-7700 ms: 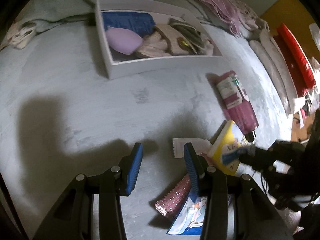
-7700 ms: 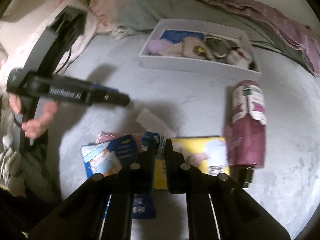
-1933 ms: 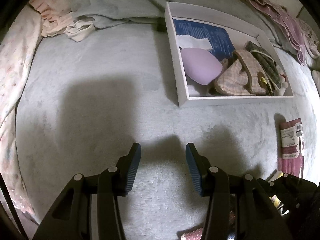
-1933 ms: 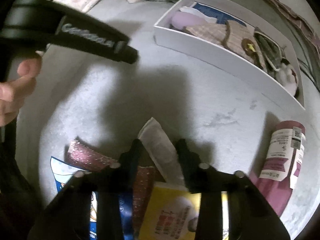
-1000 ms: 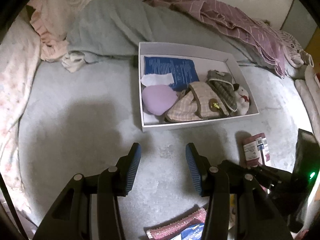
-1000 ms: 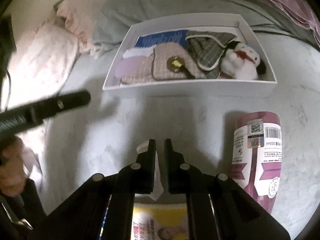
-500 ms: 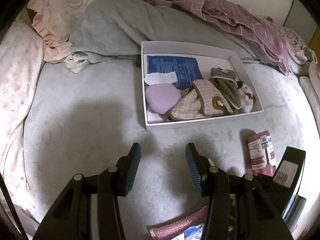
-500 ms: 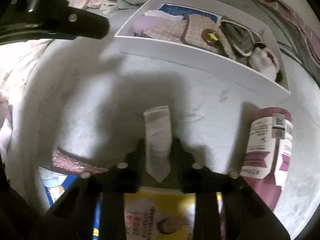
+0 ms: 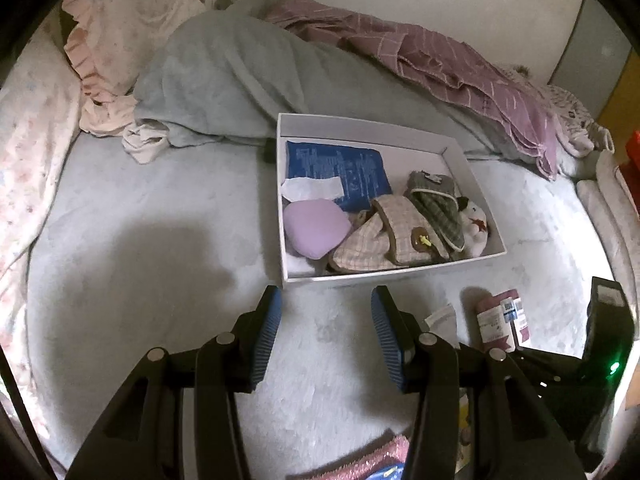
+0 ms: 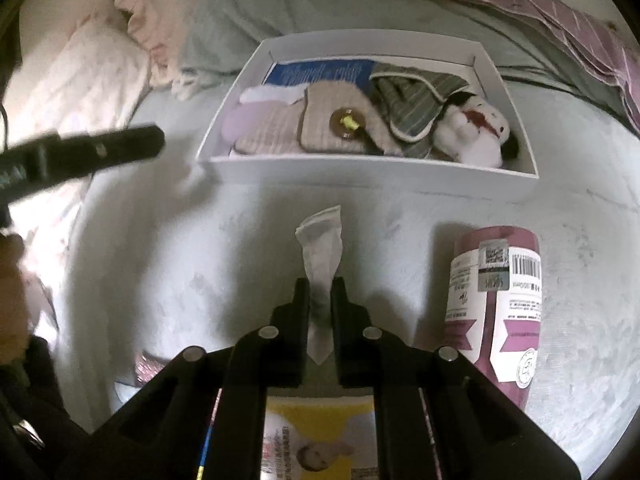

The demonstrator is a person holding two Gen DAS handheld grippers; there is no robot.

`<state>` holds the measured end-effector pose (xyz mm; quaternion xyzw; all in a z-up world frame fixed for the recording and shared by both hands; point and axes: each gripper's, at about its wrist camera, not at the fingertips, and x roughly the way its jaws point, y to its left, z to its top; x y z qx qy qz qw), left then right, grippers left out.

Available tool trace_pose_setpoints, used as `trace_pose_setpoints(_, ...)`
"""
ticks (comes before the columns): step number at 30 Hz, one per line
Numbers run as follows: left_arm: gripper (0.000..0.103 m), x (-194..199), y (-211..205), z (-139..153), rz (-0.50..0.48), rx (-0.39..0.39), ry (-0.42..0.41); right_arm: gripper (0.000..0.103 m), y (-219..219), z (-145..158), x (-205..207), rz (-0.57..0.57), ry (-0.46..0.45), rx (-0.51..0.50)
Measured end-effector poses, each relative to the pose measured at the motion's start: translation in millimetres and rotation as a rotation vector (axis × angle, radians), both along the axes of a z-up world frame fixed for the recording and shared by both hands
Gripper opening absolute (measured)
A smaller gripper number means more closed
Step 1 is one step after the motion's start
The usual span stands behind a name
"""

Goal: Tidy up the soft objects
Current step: 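Lift the tissue strip and carry it over the tray with right tool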

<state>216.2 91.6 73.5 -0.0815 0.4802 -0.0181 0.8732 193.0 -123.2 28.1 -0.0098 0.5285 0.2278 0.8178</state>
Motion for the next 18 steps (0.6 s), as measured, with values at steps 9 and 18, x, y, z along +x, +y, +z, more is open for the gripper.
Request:
trace_pose_setpoints(9, 0.046, 11.3, 12.1, -9.0, 0.015, -0.092, -0.131, 0.012, 0.9, 24.9, 37.0, -0.113, 0.011, 0.154)
trace_pose_setpoints(18, 0.046, 22.6, -6.5, -25.2, -0.013, -0.078, -0.234, 0.012, 21.3, 36.1, 91.2, -0.2, -0.024, 0.317)
